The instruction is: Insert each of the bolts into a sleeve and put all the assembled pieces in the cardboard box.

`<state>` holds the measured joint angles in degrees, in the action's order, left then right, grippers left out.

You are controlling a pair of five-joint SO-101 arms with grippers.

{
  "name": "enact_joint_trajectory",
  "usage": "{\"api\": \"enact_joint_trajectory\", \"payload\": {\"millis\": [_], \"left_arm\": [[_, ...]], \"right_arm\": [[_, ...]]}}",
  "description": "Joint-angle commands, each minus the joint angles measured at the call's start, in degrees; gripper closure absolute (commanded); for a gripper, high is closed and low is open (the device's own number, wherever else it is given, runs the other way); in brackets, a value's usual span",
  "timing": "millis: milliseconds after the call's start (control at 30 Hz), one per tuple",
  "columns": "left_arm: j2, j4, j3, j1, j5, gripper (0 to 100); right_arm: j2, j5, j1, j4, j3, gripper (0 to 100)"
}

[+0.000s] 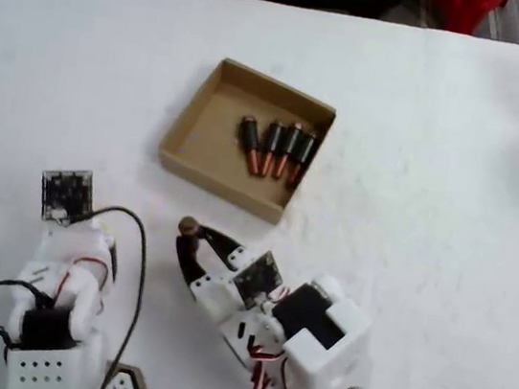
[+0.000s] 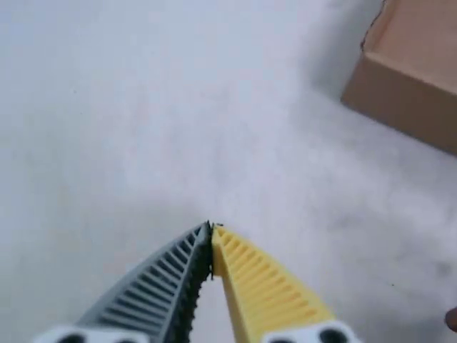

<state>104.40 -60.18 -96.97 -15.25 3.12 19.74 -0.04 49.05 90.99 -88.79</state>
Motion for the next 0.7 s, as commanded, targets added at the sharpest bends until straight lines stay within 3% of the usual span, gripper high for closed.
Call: {"api": "enact_joint_trajectory", "payload": {"millis": [0, 400, 667], "left_arm": [[0.2, -2.5, 0.0, -0.4, -0.4, 98], [0.1, -6.7, 0.0, 0.0, -0.4, 98], [0.2, -12.7, 0.0, 0.0, -0.4, 98]], "right_arm": [[-1.1, -0.3, -0.3, 4.2, -1.5, 98.2], [-9.2, -0.3, -6.8, 5.6, -5.9, 98.2], [-25.0, -0.4, -13.3, -6.2, -7.4, 98.2]]}}
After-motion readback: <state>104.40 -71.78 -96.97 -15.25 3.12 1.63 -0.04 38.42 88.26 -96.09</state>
